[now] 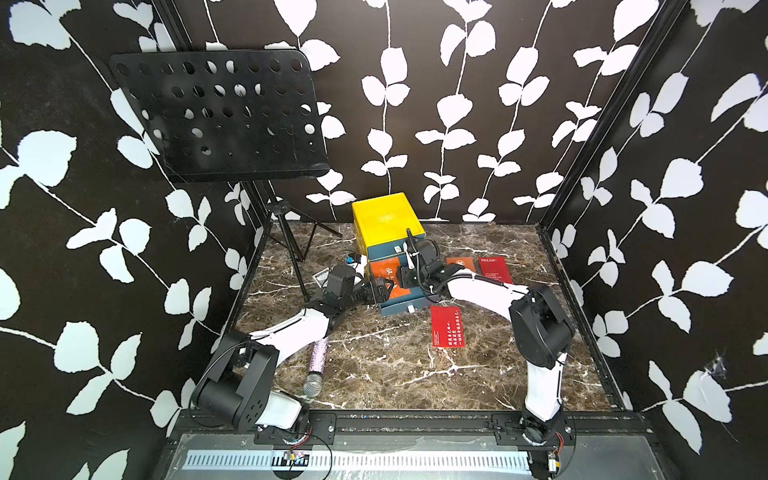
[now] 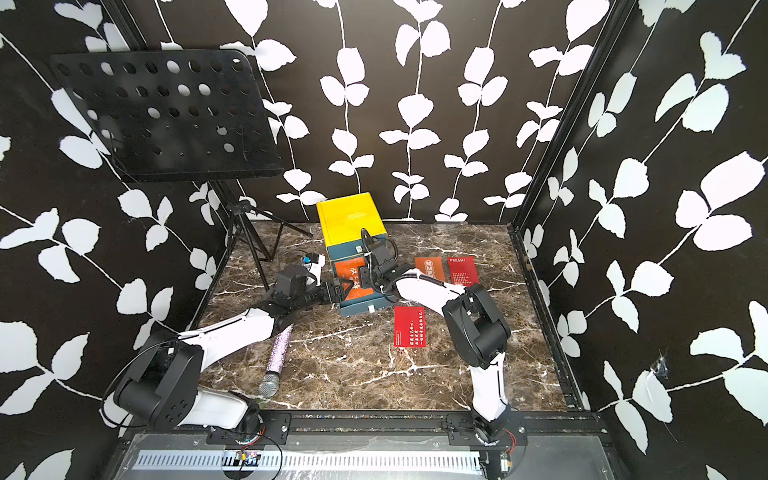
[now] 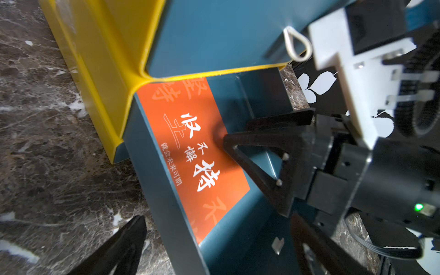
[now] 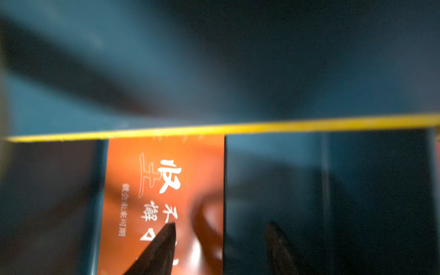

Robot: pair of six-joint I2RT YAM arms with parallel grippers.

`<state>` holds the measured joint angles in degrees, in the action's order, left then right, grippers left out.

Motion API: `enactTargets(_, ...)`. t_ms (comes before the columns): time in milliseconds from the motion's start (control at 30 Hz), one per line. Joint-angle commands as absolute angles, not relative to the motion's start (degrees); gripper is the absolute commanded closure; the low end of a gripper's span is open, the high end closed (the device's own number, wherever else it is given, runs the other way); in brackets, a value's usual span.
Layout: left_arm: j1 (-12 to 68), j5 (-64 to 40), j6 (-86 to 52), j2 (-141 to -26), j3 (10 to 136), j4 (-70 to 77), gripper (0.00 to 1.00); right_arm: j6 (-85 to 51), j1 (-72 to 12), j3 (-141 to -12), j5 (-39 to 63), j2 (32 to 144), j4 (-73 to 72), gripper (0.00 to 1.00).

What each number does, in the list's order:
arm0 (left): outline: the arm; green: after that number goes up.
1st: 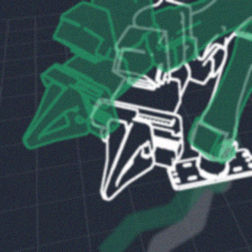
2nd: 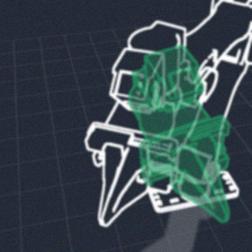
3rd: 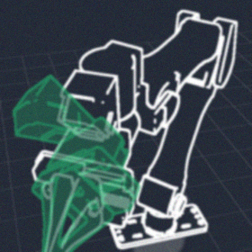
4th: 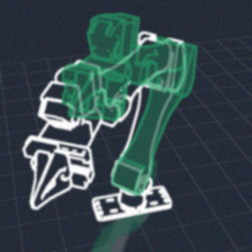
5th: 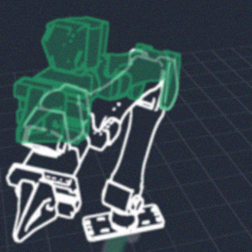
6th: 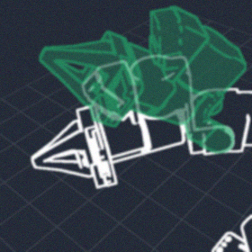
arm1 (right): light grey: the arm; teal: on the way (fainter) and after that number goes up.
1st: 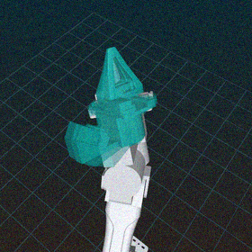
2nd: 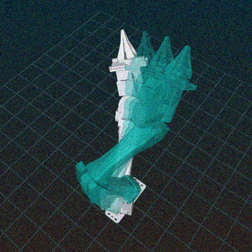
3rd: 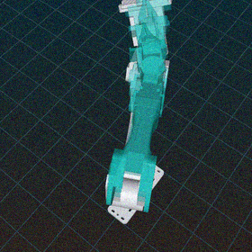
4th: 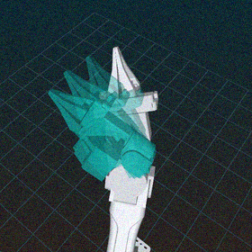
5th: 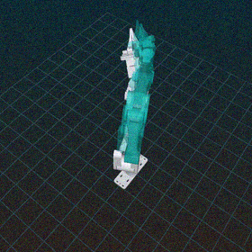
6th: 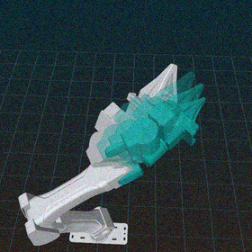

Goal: Take the postcards out of the drawer
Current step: Pick up the postcard from the drawer.

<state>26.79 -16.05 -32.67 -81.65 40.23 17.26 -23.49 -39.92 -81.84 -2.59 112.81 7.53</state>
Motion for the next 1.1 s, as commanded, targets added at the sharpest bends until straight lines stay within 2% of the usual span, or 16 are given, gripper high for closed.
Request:
enactTargets(0,26.37,-17.22,-33.3,-81.83,39.55,19.46,0.04,-22.41,-40.51,-84.38,-3.34,114.7,7.41,0.4)
enactTargets(700,26.28,-17.53,-34.28,-82.8,40.63,19.1,0.04,-34.55,-39.31,-81.66,16.39,113.94,-3.34,0.43)
enactTargets(1067,26.28,-17.6,-34.72,-82.97,40.69,18.9,0.04,-39.14,-37.64,-78.82,20.88,109.76,-8.26,0.47)
